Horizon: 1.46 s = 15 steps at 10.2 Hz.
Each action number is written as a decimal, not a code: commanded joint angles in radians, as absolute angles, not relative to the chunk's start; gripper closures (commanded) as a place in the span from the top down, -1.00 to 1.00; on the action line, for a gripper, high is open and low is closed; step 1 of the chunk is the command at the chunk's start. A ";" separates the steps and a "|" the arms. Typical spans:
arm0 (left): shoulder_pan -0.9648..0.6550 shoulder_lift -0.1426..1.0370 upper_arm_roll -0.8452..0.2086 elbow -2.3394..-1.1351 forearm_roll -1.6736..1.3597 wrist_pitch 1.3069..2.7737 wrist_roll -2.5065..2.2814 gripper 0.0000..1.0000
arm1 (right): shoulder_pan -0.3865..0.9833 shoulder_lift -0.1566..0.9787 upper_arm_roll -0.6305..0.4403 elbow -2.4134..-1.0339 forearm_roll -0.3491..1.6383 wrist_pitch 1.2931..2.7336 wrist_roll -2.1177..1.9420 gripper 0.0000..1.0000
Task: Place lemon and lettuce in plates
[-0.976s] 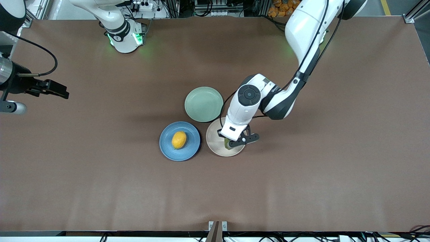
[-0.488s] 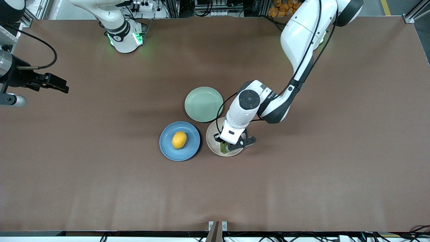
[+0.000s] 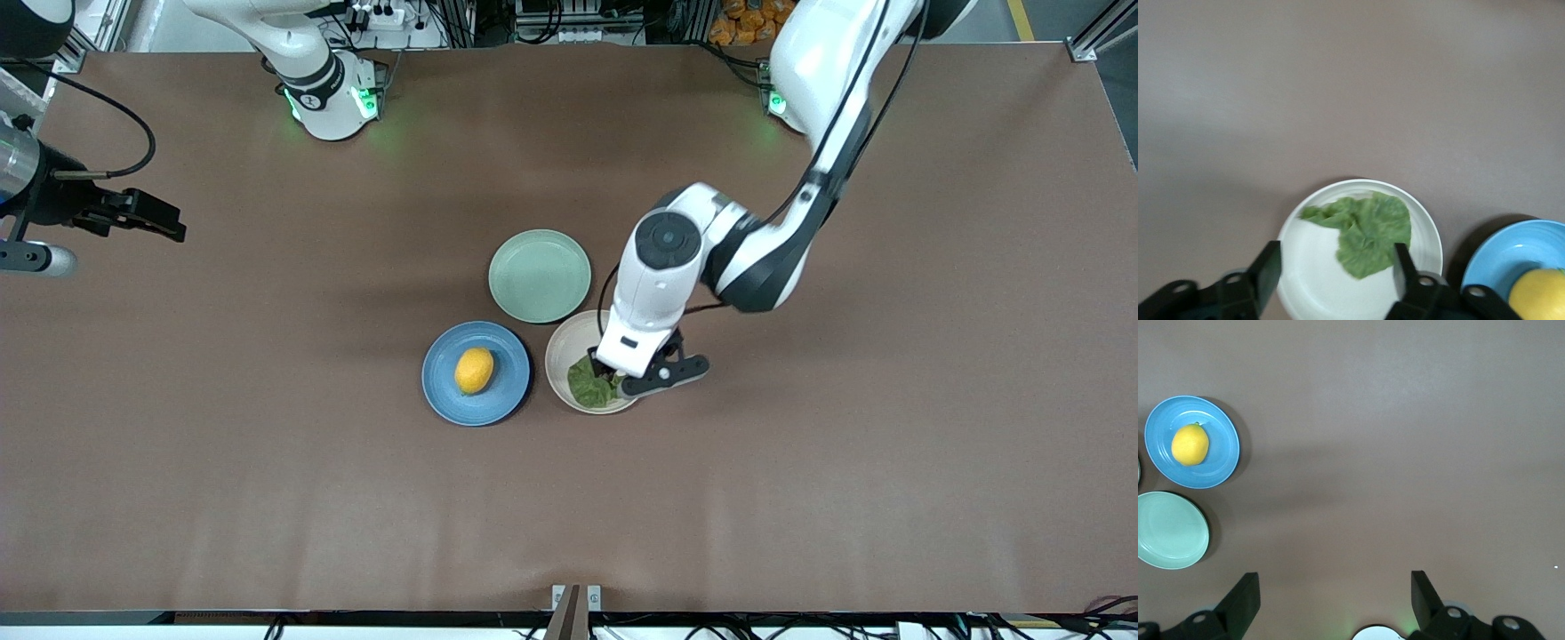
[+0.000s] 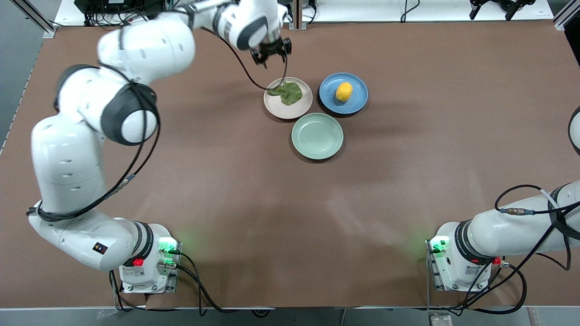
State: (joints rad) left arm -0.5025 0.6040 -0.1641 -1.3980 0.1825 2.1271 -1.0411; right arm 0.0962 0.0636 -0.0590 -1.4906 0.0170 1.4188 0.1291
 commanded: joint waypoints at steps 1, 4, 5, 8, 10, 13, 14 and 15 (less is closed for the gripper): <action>-0.430 0.423 -0.161 -1.436 0.210 1.931 -0.952 1.00 | 0.094 0.031 -0.052 -1.529 0.002 1.437 0.120 1.00; -0.318 0.235 -0.164 -1.436 0.174 1.719 -0.680 1.00 | 0.095 0.032 -0.051 -1.529 0.002 1.439 0.120 1.00; -0.275 0.179 -0.164 -1.436 0.157 1.659 -0.608 1.00 | 0.095 0.032 -0.051 -1.529 0.002 1.439 0.120 1.00; -0.091 0.063 -0.166 -1.439 0.016 1.570 -0.405 1.00 | 0.095 0.032 -0.051 -1.531 0.002 1.443 0.120 1.00; -0.060 0.011 -0.160 -1.462 0.005 1.507 -0.275 1.00 | 0.094 0.032 -0.051 -1.531 0.003 1.443 0.118 1.00; -0.060 -0.003 -0.103 -1.482 -0.014 1.467 -0.239 1.00 | 0.087 0.031 -0.054 -1.532 0.003 1.443 0.060 1.00; -0.057 -0.002 -0.100 -1.511 -0.014 1.473 -0.239 1.00 | 0.087 0.031 -0.054 -1.532 0.003 1.443 0.060 1.00; -0.057 -0.003 -0.097 -1.541 -0.014 1.495 -0.239 1.00 | 0.087 0.032 -0.054 -1.532 0.003 1.443 0.060 1.00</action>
